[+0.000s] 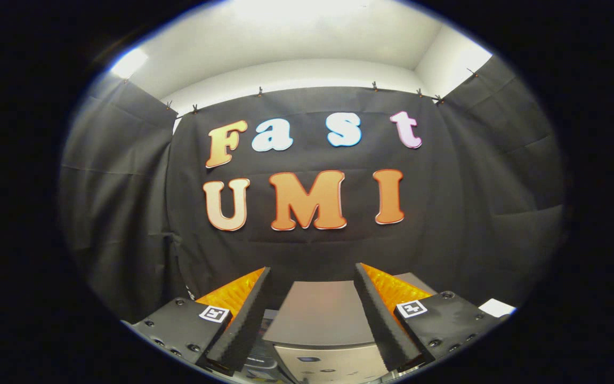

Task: Put the clothes into the washing machine and then close the washing machine lid.

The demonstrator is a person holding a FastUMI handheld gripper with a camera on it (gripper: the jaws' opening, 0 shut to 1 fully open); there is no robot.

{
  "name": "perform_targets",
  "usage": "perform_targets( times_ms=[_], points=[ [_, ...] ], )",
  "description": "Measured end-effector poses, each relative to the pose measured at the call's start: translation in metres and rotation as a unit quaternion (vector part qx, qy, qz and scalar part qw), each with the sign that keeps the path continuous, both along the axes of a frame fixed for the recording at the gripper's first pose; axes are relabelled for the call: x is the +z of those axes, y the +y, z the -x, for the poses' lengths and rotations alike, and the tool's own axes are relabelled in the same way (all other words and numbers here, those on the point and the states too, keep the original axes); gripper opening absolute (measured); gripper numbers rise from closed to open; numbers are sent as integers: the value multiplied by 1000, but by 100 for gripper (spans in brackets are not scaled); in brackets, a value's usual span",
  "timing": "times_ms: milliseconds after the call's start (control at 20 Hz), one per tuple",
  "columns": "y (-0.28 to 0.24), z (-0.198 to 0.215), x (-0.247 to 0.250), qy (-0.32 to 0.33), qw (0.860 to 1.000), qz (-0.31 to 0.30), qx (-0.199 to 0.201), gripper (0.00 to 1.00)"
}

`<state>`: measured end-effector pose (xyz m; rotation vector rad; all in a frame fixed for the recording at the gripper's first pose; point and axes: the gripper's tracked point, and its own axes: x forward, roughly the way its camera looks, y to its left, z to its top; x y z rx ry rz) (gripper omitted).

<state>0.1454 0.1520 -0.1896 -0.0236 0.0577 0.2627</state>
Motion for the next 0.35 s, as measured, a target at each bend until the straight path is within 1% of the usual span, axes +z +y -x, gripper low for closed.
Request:
perform_targets(
  times_ms=[350],
  points=[
    [-105, 51, 6, -1, 999, 3, -33, 99]
  ],
)
